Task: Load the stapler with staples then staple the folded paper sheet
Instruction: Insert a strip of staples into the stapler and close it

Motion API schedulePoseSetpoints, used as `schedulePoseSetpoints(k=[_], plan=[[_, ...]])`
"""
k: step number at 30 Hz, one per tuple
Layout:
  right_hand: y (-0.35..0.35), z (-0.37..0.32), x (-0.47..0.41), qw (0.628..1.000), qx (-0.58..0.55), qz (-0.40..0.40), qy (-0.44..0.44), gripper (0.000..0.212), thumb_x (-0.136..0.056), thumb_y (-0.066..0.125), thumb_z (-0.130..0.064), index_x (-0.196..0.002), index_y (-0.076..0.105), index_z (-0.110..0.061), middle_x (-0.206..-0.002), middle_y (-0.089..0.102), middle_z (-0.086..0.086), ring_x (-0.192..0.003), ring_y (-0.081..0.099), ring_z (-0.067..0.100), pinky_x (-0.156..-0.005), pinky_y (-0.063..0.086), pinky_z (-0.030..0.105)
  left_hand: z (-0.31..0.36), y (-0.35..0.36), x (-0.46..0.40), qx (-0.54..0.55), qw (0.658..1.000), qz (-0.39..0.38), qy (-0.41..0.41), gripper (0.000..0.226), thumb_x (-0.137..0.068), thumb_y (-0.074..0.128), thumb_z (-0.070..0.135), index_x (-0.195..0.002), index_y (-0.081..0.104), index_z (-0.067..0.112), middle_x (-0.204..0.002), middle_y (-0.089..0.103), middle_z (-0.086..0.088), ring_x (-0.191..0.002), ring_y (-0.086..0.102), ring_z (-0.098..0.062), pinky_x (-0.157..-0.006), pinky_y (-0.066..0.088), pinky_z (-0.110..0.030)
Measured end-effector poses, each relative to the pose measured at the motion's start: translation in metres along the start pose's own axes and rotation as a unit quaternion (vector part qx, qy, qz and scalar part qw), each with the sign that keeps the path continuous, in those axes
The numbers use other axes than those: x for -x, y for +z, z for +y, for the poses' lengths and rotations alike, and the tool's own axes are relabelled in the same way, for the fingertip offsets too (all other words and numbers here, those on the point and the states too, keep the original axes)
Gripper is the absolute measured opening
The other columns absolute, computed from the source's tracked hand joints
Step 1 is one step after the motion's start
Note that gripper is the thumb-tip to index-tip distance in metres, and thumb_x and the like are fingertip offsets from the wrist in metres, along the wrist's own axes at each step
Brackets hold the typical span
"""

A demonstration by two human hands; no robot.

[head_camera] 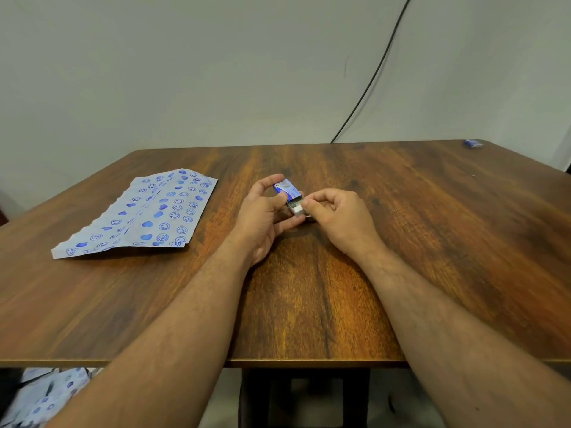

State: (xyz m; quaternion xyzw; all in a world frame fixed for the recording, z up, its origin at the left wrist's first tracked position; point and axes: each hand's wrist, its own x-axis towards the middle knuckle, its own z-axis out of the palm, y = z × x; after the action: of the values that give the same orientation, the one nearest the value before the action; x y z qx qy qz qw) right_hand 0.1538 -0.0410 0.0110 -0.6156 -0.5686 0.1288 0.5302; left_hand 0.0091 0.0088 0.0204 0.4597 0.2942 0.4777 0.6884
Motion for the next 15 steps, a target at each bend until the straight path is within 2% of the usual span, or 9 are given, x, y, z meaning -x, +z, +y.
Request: schedulePoseSetpoints(k=[3,6,10,12,15], plan=[[0.0007,0.0014,-0.0008,1.000,0.003,0.005,0.005,0.015,-0.089,0.071,-0.037,-0.087,0.077,-0.024,-0.081,0.078,-0.006,-0.082,0.072,0.010,-0.080,0.053,0.030,-0.0008,-0.0002,-0.0002,-0.001,1.000,-0.020,0.011,0.040,-0.096,0.051,-0.007,-0.127,0.056,0.019,-0.113,0.069,-0.020,-0.086,0.073,-0.025,-0.065,0.061,-0.027],[0.0012,0.0020,-0.0014,1.000,0.003,0.013,0.009,0.016,-0.087,0.071,-0.038,-0.084,0.076,-0.023,-0.080,0.077,-0.004,-0.083,0.073,0.013,-0.084,0.056,0.038,-0.0030,0.0004,0.0006,-0.018,0.998,-0.037,0.041,0.056,-0.087,0.053,-0.018,-0.134,0.052,0.013,-0.103,0.071,-0.011,-0.080,0.074,-0.021,-0.069,0.061,-0.026],[0.0008,0.0015,-0.0014,0.999,-0.010,0.036,0.003,0.018,-0.085,0.070,-0.042,-0.081,0.072,-0.025,-0.075,0.075,-0.005,-0.075,0.071,0.015,-0.077,0.057,0.039,-0.0056,-0.0018,0.0025,-0.057,0.992,-0.074,0.082,0.074,-0.078,0.059,-0.027,-0.140,0.048,0.012,-0.116,0.068,-0.013,-0.091,0.070,-0.025,-0.077,0.062,-0.032],[0.0005,0.0015,-0.0003,0.999,-0.009,0.045,-0.004,0.020,-0.084,0.069,-0.045,-0.079,0.070,-0.025,-0.071,0.073,-0.004,-0.068,0.067,0.014,-0.071,0.056,0.036,-0.0064,-0.0014,0.0032,-0.069,0.990,-0.080,0.095,0.076,-0.077,0.062,-0.027,-0.141,0.047,0.012,-0.119,0.067,-0.014,-0.093,0.069,-0.026,-0.080,0.063,-0.034],[0.0005,0.0009,0.0011,0.999,-0.001,0.051,-0.005,0.020,-0.085,0.071,-0.043,-0.078,0.069,-0.024,-0.069,0.073,0.001,-0.066,0.066,0.022,-0.066,0.054,0.038,-0.0076,0.0003,0.0029,-0.082,0.988,-0.068,0.113,0.075,-0.076,0.066,-0.025,-0.140,0.050,0.011,-0.123,0.064,-0.011,-0.089,0.070,-0.026,-0.080,0.062,-0.034]])
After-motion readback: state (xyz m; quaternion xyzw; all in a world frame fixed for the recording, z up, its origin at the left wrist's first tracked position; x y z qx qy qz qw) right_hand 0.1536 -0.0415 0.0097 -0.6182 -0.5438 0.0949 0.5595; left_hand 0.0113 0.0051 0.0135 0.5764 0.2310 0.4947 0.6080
